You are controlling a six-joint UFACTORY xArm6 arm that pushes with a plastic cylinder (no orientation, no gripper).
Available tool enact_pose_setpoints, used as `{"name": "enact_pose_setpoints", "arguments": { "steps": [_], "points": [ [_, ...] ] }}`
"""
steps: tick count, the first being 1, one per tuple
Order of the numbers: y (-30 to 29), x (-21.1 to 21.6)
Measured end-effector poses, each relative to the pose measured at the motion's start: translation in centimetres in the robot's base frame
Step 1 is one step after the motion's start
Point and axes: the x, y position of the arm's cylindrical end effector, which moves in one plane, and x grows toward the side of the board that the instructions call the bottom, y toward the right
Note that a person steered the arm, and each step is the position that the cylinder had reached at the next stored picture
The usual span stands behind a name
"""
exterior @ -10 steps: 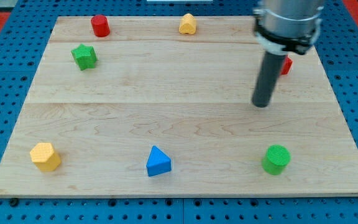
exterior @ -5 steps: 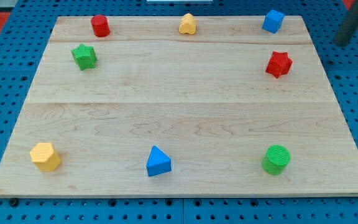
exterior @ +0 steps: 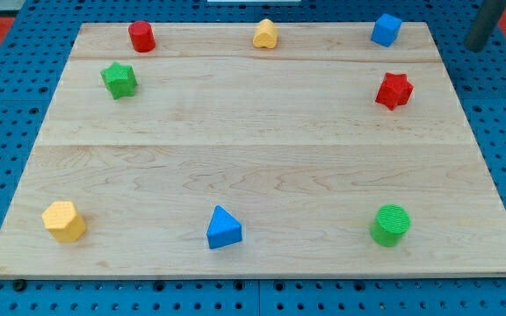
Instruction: Move the blue cube parallel to the top of the blue triangle
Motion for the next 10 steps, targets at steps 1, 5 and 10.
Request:
{"name": "enact_pose_setpoints", "arguments": {
  "steps": [1,5,10],
  "points": [
    [-2.0,-4.3],
    [-9.6,-4.7],
    [-24.1,7.6]
  ]
}}
